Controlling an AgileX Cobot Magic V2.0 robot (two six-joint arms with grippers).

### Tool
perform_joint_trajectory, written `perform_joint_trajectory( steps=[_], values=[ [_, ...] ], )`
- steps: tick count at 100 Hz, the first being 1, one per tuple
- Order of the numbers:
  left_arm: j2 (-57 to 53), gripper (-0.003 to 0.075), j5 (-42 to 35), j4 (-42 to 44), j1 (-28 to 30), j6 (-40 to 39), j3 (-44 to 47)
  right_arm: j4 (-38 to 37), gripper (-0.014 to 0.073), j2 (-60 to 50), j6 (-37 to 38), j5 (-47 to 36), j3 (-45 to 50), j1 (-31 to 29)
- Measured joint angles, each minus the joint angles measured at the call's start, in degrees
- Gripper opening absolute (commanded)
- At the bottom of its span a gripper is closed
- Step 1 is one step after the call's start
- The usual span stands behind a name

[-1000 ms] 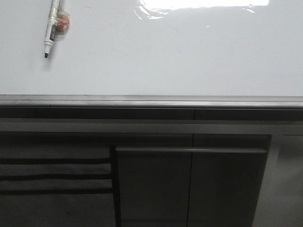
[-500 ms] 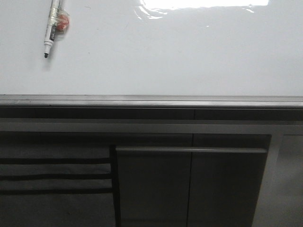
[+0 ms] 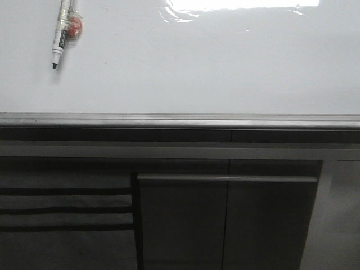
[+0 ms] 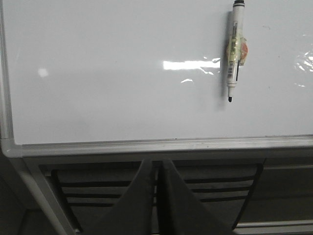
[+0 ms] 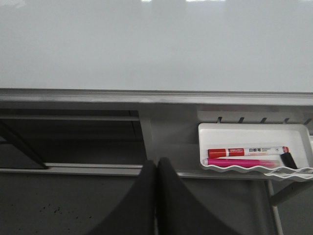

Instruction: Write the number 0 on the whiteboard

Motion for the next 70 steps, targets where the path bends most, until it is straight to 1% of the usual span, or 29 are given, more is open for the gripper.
perform_joint_trajectory(
  steps=[7,13,18,20,22,25,26,30,37,42,50,70],
  values=[
    [1.5,-0.0017,-0.3,-0.6,0.0,0.0,0.0,1.4,-0.0073,0.9,-1.2,-0.2,0.0,0.0],
    [2.9,0.0015,-0.4,-0.6,0.0,0.3,0.0,3.0,-0.0072,1.5,-2.6,-0.8,0.0,0.0],
    [4.4,0.0082,-0.5,-1.4,0.0,1.4,0.0,4.7,-0.0071,2.0,-4.2,-1.4,0.0,0.0],
    [4.8,0.0120,-0.7,-2.0,0.0,2.0,0.0,5.6,-0.0064,2.1,-4.9,-1.7,0.0,0.0],
    [5.5,0.0176,-0.9,-2.8,-0.1,2.7,0.0,6.5,-0.0053,2.4,-5.7,-1.9,0.0,0.0],
    [6.3,0.0223,-1.2,-3.9,-0.4,3.9,0.0,7.7,-0.0030,2.6,-6.8,-2.4,0.0,0.0],
    [6.8,0.0254,-1.3,-4.5,-0.6,4.2,0.0,8.0,-0.0024,2.8,-7.1,-2.4,0.0,0.0],
    [8.1,0.0340,-2.2,-6.3,-1.3,6.1,0.0,9.9,0.0027,3.1,-8.9,-2.8,0.0,0.0],
    [10.6,0.0428,-4.2,-9.4,-2.8,8.6,0.0,12.7,0.0138,3.9,-11.4,-3.2,0.0,0.0],
    [12.5,0.0441,-6.2,-11.4,-3.8,9.5,0.0,14.0,0.0219,4.7,-12.4,-3.4,0.0,0.0],
    [15.9,0.0440,-9.9,-13.4,-5.7,10.0,0.0,15.2,0.0283,5.5,-13.1,-3.7,0.0,0.0],
    [26.6,0.0440,-17.5,-14.4,-10.4,10.4,-1.5,15.9,0.0278,6.0,-13.5,-4.1,0.0,0.0]
  ],
)
